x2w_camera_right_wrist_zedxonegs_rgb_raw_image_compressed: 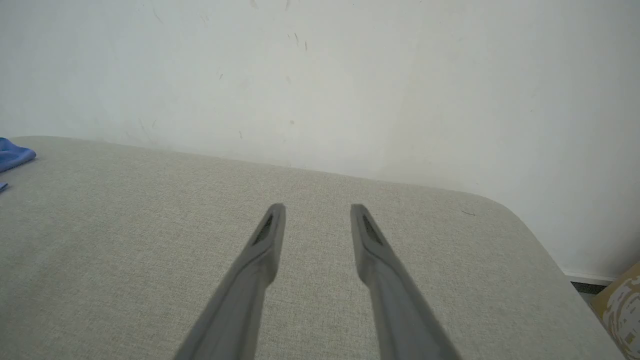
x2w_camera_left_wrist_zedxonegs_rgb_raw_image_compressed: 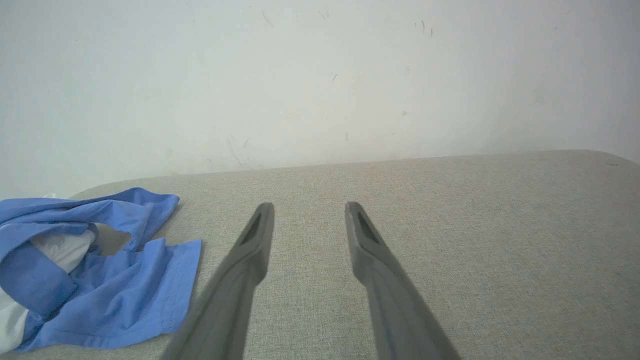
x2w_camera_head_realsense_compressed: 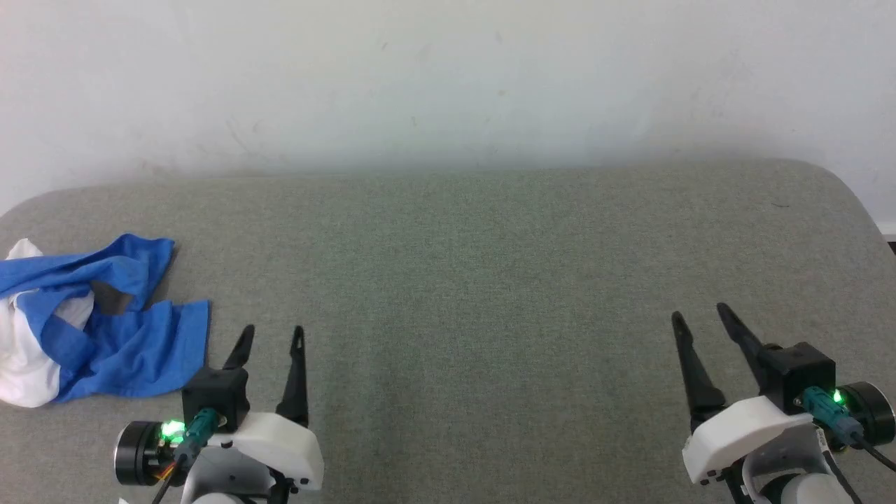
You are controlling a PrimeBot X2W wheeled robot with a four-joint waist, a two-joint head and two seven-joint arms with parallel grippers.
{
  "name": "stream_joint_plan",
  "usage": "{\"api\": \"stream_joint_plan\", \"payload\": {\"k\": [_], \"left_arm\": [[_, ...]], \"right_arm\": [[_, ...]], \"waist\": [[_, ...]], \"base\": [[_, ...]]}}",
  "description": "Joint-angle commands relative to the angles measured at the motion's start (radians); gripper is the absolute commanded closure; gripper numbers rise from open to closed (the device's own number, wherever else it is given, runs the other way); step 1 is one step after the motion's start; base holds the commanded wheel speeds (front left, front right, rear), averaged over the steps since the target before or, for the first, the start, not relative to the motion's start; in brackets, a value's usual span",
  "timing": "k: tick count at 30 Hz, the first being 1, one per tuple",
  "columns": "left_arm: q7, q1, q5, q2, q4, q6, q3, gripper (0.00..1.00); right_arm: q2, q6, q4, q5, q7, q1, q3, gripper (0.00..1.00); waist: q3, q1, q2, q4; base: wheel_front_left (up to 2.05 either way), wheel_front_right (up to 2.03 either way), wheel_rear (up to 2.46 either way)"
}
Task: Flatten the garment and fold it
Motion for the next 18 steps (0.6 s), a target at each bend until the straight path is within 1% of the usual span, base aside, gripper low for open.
{"api": "stream_joint_plan", "payload": {"k": [1, 18], "left_arm": [[-0.004, 0.000, -0.002, 0.000, 0.003, -0.001, -0.002, 0.00], [-0.039, -0.007, -0.033, 0.000, 0.013, -0.003, -0.020, 0.00]], "right_arm": [[0.000, 0.000, 0.001, 0.003, -0.003, 0.000, -0.001, 0.00], [0.001, 0.000, 0.014, 0.026, -0.039, 0.006, -0.008, 0.00]], "waist": [[0.000, 0.0000, 0.0000, 0.000], [-0.001, 0.0000, 0.0000, 0.011]], "base": [[0.00, 0.00, 0.00], [0.00, 0.00, 0.00]]}}
